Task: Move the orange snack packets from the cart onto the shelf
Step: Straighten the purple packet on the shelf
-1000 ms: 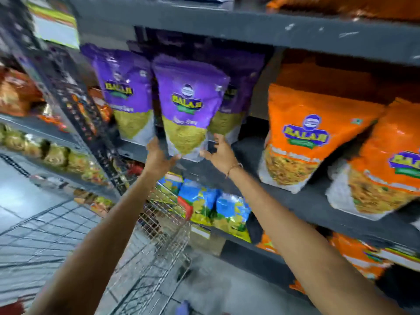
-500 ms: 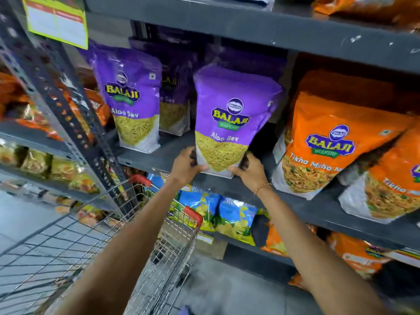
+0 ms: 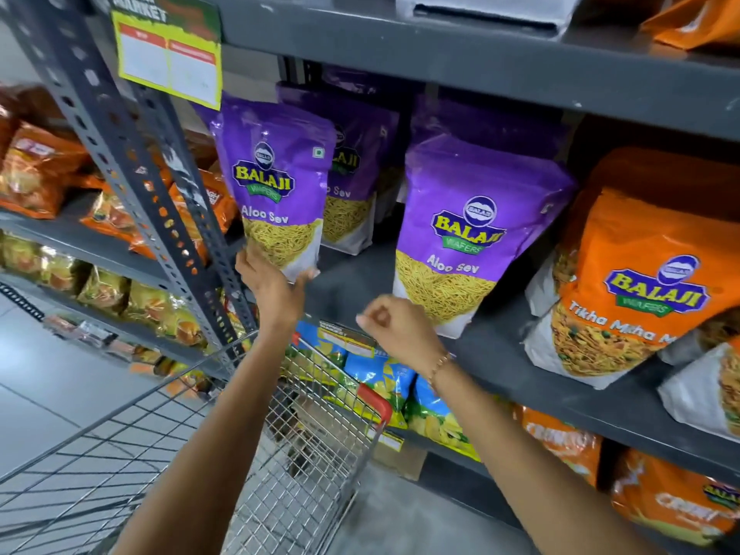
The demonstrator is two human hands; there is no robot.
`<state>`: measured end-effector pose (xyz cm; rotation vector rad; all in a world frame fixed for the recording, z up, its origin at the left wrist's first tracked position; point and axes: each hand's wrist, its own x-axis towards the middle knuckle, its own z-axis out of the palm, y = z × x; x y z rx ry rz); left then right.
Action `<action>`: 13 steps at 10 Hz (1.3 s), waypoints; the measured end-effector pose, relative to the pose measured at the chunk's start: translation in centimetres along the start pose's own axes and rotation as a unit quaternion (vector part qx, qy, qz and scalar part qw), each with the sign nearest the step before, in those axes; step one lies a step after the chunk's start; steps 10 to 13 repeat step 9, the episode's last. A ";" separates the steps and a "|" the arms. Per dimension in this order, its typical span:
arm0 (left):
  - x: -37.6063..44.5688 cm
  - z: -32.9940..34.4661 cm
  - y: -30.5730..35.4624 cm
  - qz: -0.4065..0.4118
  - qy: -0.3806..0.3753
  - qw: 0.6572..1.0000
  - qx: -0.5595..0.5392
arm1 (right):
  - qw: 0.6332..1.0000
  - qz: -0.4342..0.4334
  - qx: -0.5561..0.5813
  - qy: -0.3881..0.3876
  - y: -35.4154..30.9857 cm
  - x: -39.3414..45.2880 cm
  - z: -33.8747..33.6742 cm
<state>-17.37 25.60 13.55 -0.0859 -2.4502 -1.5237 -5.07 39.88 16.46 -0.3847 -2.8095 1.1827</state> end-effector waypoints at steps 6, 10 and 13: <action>2.3 0.9 -2.7 -0.001 -0.091 0.990 0.108 | 0.988 -0.002 0.119 0.098 1.0 11.8 6.8; -0.7 0.9 -1.3 -0.008 -0.070 0.994 0.087 | 0.985 0.002 0.141 0.103 -0.1 7.2 5.5; -0.7 0.9 -1.3 -0.008 -0.070 0.994 0.087 | 0.985 0.002 0.141 0.103 -0.1 7.2 5.5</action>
